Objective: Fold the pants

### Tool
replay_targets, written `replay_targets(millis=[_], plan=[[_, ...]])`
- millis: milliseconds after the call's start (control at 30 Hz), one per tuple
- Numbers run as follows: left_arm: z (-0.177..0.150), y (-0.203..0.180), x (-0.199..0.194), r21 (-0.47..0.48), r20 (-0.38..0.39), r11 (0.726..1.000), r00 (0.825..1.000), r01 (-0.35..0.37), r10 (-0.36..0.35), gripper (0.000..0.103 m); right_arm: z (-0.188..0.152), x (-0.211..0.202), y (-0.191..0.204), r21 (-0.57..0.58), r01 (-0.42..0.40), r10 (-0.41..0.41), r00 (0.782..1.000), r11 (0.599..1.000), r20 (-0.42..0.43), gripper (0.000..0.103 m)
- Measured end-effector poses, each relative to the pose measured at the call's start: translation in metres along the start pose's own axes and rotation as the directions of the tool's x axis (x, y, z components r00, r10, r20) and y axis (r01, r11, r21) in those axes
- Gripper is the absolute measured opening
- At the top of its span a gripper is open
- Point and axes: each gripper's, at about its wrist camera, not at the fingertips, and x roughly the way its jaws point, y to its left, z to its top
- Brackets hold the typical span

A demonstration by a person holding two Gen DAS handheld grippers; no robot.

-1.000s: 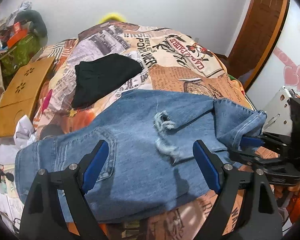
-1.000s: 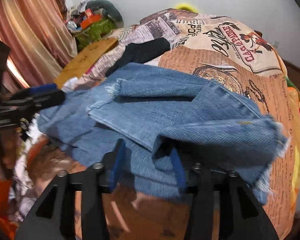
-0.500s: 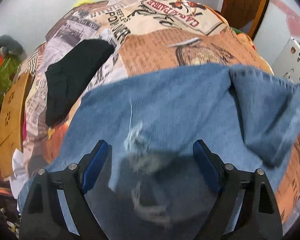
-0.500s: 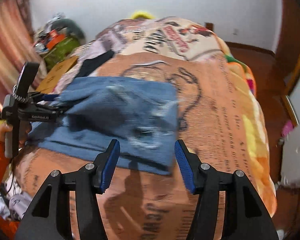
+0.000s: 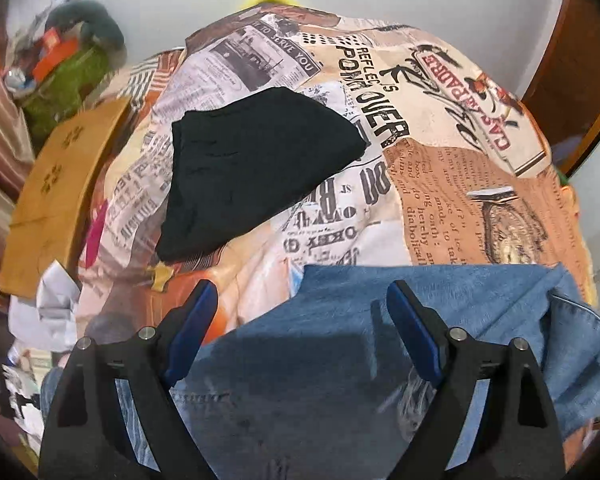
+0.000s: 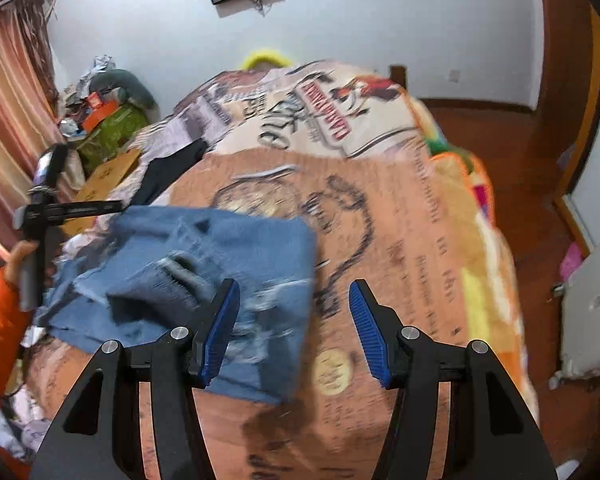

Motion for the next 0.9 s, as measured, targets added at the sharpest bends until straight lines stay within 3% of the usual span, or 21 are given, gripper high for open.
replay_targets(millis=[100,200,400,567,767,900], plan=[[-0.013,-0.001,-0.014,0.037,0.018,0.999,1.0,0.013,-0.014,0.088,0.005,0.007,-0.013,0.003,0.054,-0.054,0.999,0.999,-0.003,0.053],[-0.028,-0.011,-0.026,0.089,0.013,0.995,0.998,0.053,-0.055,0.088,0.006,0.026,-0.02,0.002,0.089,-0.089,0.994,0.996,-0.058,0.053],[-0.051,-0.036,-0.041,0.178,0.005,0.975,0.991,0.133,-0.136,0.088,0.0,0.046,0.007,-0.039,-0.034,0.029,0.993,0.999,-0.118,0.053],[-0.064,-0.045,-0.038,0.215,-0.013,0.968,0.991,0.13,-0.13,0.088,0.01,0.052,0.036,-0.077,-0.12,0.11,0.987,0.99,-0.116,0.053],[-0.071,-0.039,-0.026,0.197,-0.052,0.971,0.99,0.136,-0.128,0.088,0.022,0.063,0.067,-0.075,-0.269,0.258,0.957,0.96,-0.136,0.053],[-0.073,-0.034,-0.037,0.188,-0.024,0.973,0.991,0.131,-0.129,0.088,0.027,0.076,0.094,-0.092,-0.31,0.295,0.944,0.946,-0.15,0.053]])
